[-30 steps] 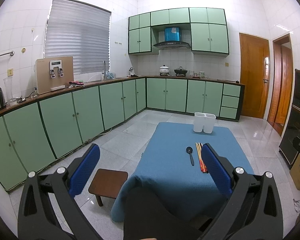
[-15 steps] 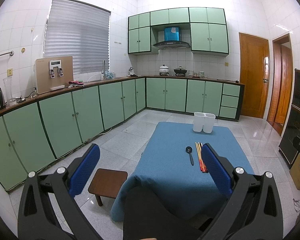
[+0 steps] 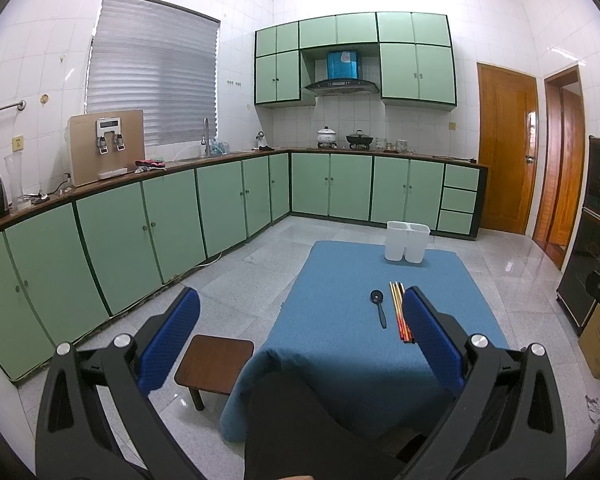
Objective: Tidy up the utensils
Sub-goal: 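Grasp the metal spoon with the right tool while the left tool grasps the black spoon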
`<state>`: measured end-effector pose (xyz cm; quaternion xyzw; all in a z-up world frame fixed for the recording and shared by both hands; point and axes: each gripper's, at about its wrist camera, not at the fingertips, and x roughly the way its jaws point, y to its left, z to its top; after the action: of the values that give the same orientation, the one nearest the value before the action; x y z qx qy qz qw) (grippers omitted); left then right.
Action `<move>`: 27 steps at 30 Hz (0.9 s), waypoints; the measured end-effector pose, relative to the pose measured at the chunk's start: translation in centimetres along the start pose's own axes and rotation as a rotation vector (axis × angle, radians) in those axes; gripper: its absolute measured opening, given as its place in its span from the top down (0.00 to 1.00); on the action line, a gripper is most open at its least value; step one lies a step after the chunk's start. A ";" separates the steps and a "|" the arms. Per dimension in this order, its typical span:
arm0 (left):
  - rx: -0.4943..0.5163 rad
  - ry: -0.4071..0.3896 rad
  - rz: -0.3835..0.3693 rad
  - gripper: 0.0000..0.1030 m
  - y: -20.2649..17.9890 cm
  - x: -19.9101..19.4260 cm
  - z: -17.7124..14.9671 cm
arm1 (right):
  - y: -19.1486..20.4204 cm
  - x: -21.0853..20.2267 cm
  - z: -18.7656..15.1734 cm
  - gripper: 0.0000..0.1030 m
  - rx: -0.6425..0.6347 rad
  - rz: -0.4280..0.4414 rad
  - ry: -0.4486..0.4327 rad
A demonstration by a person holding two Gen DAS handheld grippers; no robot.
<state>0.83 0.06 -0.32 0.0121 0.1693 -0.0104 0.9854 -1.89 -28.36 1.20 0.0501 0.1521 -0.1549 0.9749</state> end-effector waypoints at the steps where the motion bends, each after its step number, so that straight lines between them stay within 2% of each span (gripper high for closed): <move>1: 0.001 0.004 -0.005 0.05 -0.1 0.2 -0.1 | -0.1 0.1 -0.1 0.06 0.000 0.000 0.003; 8: 0.016 0.077 -0.062 0.05 -0.8 3.7 -0.7 | -0.1 2.0 -0.4 0.06 -0.007 -0.004 0.044; 10: 0.020 0.124 -0.088 0.05 -1.0 5.7 -1.1 | -0.1 3.4 -0.5 0.06 -0.010 -0.005 0.069; 13: 0.010 0.230 -0.166 0.05 -1.1 10.3 -2.0 | 0.0 6.1 -1.0 0.06 -0.016 -0.001 0.119; 18: 0.010 0.433 -0.265 0.05 -2.2 20.0 -4.2 | 0.2 13.6 -3.2 0.06 -0.046 0.018 0.246; 22: 0.040 0.550 -0.246 0.05 -3.8 26.8 -7.3 | 1.0 20.8 -6.2 0.06 -0.093 0.004 0.371; 27: 0.082 0.657 -0.259 0.05 -6.3 33.8 -10.9 | 2.2 29.0 -10.2 0.06 -0.105 0.063 0.496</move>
<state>28.91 -6.52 -22.05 0.0327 0.4766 -0.1376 0.8677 22.16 -33.15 -17.42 0.0408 0.3927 -0.0992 0.9134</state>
